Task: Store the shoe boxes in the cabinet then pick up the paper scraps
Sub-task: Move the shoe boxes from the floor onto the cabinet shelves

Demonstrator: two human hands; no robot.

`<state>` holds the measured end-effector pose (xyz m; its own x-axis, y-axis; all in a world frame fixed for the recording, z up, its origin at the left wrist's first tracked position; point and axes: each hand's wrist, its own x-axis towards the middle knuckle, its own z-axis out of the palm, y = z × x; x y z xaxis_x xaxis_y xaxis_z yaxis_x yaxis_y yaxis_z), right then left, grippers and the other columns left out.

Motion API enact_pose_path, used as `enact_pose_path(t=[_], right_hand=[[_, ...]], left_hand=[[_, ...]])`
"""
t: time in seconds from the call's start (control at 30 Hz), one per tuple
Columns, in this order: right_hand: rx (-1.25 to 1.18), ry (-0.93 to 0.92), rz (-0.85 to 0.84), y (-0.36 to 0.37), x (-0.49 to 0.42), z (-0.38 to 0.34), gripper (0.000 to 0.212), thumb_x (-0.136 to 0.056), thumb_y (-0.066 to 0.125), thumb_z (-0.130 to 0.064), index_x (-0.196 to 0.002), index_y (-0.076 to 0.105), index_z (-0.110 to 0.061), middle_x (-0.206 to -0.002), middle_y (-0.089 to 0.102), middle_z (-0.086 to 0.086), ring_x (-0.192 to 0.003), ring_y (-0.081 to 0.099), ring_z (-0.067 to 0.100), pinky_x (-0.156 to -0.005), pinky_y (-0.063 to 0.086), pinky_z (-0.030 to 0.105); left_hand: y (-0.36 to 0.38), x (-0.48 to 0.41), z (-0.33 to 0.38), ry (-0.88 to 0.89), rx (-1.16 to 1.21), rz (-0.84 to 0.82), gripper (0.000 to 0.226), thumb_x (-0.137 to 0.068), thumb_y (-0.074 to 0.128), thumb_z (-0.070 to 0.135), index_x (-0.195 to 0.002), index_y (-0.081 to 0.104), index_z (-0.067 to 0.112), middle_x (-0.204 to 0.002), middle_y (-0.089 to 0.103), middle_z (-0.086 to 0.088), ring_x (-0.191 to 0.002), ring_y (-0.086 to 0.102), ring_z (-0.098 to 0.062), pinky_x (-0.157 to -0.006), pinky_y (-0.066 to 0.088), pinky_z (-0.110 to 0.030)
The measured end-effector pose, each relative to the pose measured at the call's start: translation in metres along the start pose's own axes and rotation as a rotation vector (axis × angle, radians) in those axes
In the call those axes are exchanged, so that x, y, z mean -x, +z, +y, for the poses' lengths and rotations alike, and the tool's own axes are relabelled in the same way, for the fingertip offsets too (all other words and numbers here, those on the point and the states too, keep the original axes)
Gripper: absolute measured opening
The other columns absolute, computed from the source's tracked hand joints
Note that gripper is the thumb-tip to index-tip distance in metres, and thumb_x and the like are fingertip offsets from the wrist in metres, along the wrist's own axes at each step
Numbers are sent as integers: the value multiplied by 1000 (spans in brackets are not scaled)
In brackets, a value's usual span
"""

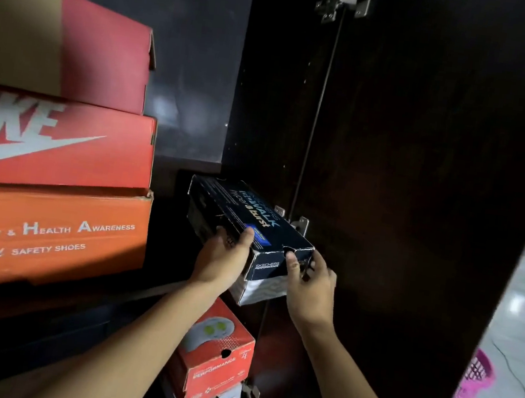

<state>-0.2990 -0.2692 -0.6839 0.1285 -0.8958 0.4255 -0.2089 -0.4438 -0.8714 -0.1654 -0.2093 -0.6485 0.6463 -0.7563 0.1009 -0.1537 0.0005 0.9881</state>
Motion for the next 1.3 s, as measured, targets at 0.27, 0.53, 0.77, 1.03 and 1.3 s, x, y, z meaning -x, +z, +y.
enact_pose_path(t=[0.27,0.53,0.77,1.03,1.3], right_hand=[[194,-122,-99,37,-13,-11,67,-93,62,-45,-151,31,-30,-149,36,-2,-128,51,19,-98,40,27],[250,-56,-389,79,-26,-21,81,-97,60,-37,-159,9,-25,-167,0,4,-150,21,27,-115,28,31],[372,-79,-428,71,-39,-12,78,-95,58,-35,-158,12,-29,-164,18,1,-147,29,25,-118,29,41],[305,-173,-244,-1,19,-2,52,-96,56,-45,-145,43,-35,-141,51,-7,-126,55,14,-102,48,38],[374,-40,-85,-114,151,55,40,-96,57,-41,-136,53,-37,-134,57,-14,-120,59,8,-97,50,37]], left_hand=[[-18,-72,12,-126,137,37,52,-92,61,43,-131,54,8,-131,57,-8,-108,54,-23,-81,48,-32],[-30,-108,5,-123,175,58,54,-96,55,44,-134,50,7,-125,56,-9,-99,55,-20,-83,42,-33],[-30,-106,8,-134,76,74,61,-96,46,54,-139,44,11,-142,48,-10,-125,49,-30,-96,47,-41],[-20,-32,-5,130,-168,107,57,-98,40,51,-143,46,17,-145,50,-10,-132,46,-29,-105,34,-32],[26,80,-53,212,-255,-58,58,-91,57,43,-142,46,18,-139,54,-11,-128,52,-27,-109,40,-40]])
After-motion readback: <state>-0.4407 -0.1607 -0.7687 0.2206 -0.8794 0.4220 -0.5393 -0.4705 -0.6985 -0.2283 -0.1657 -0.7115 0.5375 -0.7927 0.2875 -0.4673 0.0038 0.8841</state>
